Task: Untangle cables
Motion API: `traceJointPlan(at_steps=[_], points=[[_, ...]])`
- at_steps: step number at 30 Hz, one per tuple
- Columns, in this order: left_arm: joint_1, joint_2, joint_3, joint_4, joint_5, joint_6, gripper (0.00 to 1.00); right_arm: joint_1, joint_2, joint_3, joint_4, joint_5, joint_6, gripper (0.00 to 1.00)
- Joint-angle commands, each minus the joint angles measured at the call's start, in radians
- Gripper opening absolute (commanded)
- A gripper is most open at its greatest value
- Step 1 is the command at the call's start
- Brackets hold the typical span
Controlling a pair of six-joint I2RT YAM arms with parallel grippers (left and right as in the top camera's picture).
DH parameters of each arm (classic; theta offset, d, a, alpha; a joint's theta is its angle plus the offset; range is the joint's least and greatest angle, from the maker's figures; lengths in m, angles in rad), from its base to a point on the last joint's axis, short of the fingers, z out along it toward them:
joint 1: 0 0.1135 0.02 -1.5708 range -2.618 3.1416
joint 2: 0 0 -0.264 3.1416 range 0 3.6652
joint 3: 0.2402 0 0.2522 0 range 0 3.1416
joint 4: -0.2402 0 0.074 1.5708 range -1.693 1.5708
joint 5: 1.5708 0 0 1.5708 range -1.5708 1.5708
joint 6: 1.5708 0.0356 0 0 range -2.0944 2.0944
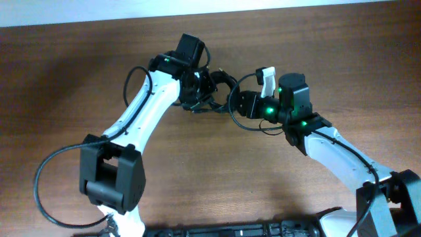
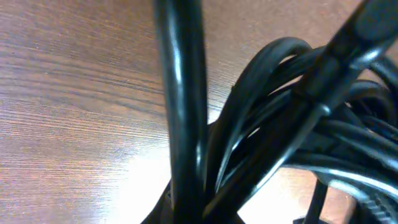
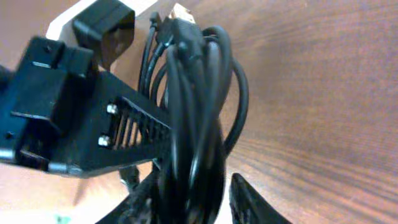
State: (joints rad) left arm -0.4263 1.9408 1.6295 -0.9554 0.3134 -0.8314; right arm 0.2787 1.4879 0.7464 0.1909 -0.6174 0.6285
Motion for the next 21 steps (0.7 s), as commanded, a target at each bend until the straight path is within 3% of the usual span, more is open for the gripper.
traceJointPlan(at_steps=[1, 2, 5, 7, 9, 10, 14, 19, 21], points=[[-0.006, -0.05, 0.023, 0.004, 0.045, -0.005, 0.0, 0.005, 0.002, 0.006, 0.0, 0.017, -0.008, 0.15], [-0.006, -0.051, 0.023, 0.004, 0.05, 0.043, 0.0, 0.004, 0.002, 0.006, 0.0, -0.004, -0.009, 0.06], [0.013, -0.08, 0.027, -0.004, 0.058, 0.291, 0.0, -0.039, 0.002, 0.006, -0.001, -0.184, -0.01, 0.04], [0.035, -0.118, 0.031, 0.005, 0.057, 0.357, 0.04, -0.066, 0.002, 0.006, -0.027, -0.244, -0.01, 0.04], [0.071, -0.175, 0.052, 0.005, 0.034, 0.468, 0.26, -0.109, 0.002, 0.006, -0.096, -0.269, -0.01, 0.04], [0.08, -0.193, 0.053, 0.005, 0.003, 0.48, 0.3, -0.121, 0.002, 0.006, -0.097, -0.301, -0.011, 0.04], [0.088, -0.231, 0.053, 0.008, -0.021, 0.566, 0.28, -0.129, 0.002, 0.006, -0.09, -0.438, -0.127, 0.04], [0.06, -0.23, 0.053, -0.058, -0.012, 0.935, 0.4, -0.129, 0.002, 0.006, -0.086, -0.516, -0.232, 0.04], [0.06, -0.23, 0.053, -0.068, 0.101, 1.039, 0.42, -0.129, 0.002, 0.006, -0.086, -0.516, -0.232, 0.04]])
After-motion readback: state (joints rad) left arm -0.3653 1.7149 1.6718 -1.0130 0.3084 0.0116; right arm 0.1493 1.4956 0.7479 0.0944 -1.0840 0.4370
